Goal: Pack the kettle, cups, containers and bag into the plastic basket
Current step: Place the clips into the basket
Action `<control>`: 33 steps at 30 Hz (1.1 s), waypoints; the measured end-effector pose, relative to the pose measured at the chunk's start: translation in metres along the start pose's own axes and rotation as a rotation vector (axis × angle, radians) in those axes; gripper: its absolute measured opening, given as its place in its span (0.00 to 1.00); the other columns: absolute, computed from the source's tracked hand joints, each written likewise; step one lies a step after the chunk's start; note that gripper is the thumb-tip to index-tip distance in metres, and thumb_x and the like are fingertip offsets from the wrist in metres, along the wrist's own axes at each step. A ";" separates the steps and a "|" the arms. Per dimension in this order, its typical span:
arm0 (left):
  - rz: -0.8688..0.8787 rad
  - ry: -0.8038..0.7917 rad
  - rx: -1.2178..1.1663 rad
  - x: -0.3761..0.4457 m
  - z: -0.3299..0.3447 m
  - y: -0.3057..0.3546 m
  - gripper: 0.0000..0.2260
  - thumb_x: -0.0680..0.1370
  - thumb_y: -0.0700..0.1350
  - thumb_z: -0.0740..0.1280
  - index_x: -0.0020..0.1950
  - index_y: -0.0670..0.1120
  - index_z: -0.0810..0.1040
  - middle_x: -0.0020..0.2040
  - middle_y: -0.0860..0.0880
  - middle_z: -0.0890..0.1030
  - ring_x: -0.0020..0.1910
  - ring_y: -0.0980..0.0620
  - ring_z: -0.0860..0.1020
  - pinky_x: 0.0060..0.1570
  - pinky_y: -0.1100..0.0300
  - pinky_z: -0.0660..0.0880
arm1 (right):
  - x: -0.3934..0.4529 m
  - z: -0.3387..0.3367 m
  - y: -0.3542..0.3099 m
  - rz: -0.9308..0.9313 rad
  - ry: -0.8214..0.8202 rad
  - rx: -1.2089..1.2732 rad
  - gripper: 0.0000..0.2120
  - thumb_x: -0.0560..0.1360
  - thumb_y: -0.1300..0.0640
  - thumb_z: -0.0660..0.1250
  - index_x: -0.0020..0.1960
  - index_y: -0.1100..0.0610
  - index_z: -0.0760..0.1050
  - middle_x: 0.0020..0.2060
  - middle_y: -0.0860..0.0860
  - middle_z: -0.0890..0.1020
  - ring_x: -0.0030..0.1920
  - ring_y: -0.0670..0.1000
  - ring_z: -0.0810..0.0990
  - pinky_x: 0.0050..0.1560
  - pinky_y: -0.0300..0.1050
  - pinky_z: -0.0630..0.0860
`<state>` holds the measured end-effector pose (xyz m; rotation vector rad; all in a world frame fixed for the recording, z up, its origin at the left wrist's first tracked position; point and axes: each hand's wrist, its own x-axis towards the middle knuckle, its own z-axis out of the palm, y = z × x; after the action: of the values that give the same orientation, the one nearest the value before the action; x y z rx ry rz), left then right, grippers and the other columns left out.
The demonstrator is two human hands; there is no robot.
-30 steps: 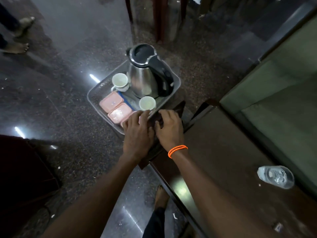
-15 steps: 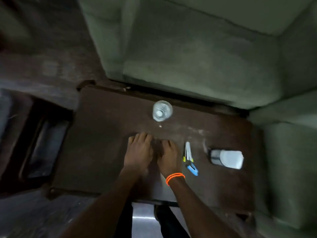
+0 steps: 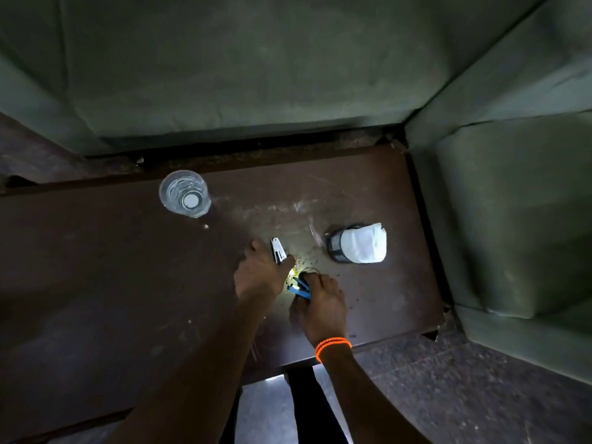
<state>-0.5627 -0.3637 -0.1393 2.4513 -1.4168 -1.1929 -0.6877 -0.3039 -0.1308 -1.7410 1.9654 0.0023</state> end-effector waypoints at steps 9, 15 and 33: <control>0.065 0.073 -0.070 0.008 -0.028 -0.013 0.22 0.72 0.58 0.71 0.55 0.43 0.74 0.53 0.40 0.82 0.52 0.33 0.81 0.47 0.47 0.77 | 0.014 -0.008 -0.022 -0.066 0.010 0.034 0.19 0.70 0.57 0.69 0.61 0.55 0.79 0.53 0.55 0.82 0.55 0.60 0.78 0.56 0.54 0.76; 0.000 0.256 -0.197 -0.005 -0.098 -0.062 0.19 0.70 0.60 0.72 0.52 0.49 0.75 0.50 0.46 0.80 0.49 0.38 0.82 0.41 0.52 0.72 | 0.020 -0.018 -0.108 -0.257 0.033 0.071 0.16 0.72 0.53 0.72 0.60 0.54 0.80 0.52 0.53 0.82 0.54 0.58 0.78 0.56 0.56 0.76; -0.639 0.868 -0.256 -0.210 -0.303 -0.444 0.18 0.71 0.65 0.68 0.50 0.52 0.77 0.48 0.51 0.81 0.48 0.43 0.82 0.40 0.51 0.77 | -0.195 0.121 -0.504 -1.225 -0.315 0.079 0.15 0.68 0.61 0.72 0.55 0.57 0.82 0.49 0.57 0.82 0.51 0.62 0.78 0.54 0.57 0.77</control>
<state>-0.1079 -0.0413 0.0115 2.7238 -0.2473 -0.1899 -0.1655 -0.1733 0.0004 -2.4026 0.4665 -0.2023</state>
